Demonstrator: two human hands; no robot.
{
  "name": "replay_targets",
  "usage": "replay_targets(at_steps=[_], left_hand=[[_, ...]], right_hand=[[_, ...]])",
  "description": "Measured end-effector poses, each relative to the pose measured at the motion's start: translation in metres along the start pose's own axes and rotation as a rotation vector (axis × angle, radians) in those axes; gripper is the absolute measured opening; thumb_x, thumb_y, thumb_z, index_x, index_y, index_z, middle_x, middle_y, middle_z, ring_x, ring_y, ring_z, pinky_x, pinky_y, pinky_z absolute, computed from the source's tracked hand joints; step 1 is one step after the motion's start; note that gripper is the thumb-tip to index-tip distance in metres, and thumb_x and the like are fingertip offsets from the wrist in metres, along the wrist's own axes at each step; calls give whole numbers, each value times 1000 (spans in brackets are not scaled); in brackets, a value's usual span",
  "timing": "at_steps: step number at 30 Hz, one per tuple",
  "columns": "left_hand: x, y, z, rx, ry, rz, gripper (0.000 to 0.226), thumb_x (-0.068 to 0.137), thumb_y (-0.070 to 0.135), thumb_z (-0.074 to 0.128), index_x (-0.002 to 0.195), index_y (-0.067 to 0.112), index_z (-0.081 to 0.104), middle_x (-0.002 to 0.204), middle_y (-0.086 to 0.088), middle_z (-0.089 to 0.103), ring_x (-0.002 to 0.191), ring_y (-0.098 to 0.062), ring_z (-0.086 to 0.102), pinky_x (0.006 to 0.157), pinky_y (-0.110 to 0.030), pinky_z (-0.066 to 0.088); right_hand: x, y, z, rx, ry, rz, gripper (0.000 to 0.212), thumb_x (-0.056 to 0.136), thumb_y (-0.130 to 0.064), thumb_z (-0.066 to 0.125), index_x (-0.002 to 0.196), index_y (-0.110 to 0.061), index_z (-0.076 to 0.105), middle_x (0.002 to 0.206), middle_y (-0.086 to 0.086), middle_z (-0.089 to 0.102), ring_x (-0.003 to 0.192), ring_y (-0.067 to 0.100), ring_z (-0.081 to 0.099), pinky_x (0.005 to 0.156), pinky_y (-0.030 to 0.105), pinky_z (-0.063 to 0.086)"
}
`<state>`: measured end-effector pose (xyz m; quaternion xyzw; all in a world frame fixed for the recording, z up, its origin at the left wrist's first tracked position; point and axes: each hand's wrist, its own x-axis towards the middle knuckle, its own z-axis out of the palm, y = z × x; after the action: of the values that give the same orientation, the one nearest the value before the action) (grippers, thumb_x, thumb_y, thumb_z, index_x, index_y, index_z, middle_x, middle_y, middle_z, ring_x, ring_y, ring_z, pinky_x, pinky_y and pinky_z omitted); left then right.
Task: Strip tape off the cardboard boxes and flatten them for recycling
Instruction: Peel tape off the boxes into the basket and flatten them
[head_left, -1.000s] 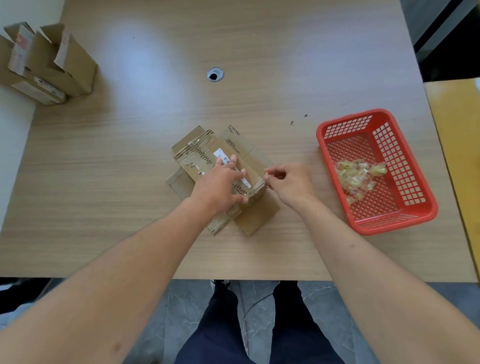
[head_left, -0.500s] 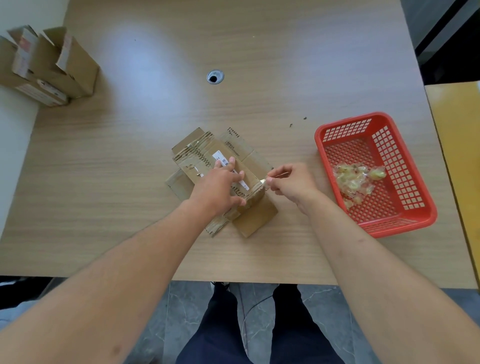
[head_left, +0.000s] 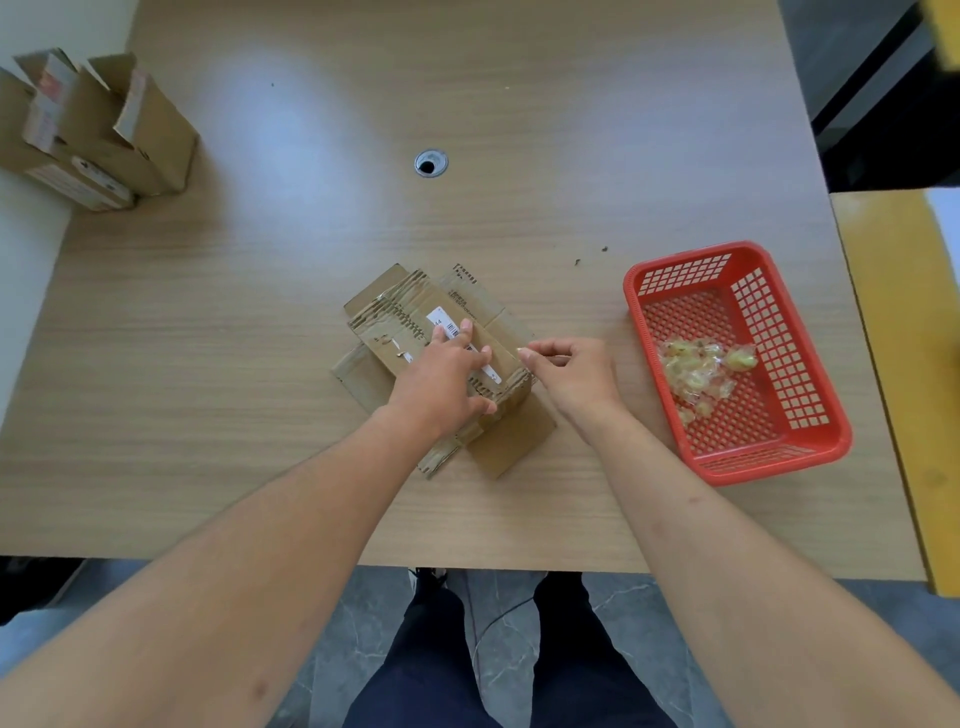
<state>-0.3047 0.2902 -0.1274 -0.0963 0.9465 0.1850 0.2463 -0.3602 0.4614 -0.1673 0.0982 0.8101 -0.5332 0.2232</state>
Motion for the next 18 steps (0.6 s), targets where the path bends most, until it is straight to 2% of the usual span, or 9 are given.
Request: replay_targets(at_steps=[4,7,9,12,15,18], left_hand=[[-2,11,7,-25,16,-10,77,89,41,76,155,31,39,170,5,4,157,-27,1,116,-50,36],[-3,17,9,-35,18,-13,77,90,41,75,156,30,38,171,4,2,157,-28,0,116,-49,35],[-2,21,9,-33,14,-20,77,90,41,74,156,29,37,171,4,2,157,-28,0,117,-49,35],[2,27,9,-22,14,-21,77,91,41,74,156,28,36,170,3,1,157,-29,-1,117,-51,36],[4,33,10,-11,9,-25,76,91,41,73,157,28,36,171,2,1,157,-30,-1,117,-51,34],[7,38,12,0,4,-25,77,92,41,73,157,27,35,171,0,1,156,-32,-1,119,-51,32]], right_hand=[[-11,-14,-14,-48,57,-72,18,88,-25,80,105,-18,81,87,-3,77,76,6,69,85,30,58],[-17,-25,-42,-116,180,-180,29,83,-15,83,110,-23,78,84,-6,74,73,6,67,80,26,55],[-17,-27,-65,-142,303,-233,29,78,-10,83,100,-26,74,78,-8,72,72,6,68,78,24,55],[-13,-18,-99,-294,492,-234,14,80,-10,77,84,-21,71,78,-8,71,75,10,67,79,13,47],[-10,-2,-120,-416,571,-166,8,84,-19,74,92,-21,76,87,-1,73,88,21,68,89,35,54],[-16,9,-123,-527,513,-93,16,91,-21,71,103,-12,78,101,12,71,99,31,64,90,38,50]])
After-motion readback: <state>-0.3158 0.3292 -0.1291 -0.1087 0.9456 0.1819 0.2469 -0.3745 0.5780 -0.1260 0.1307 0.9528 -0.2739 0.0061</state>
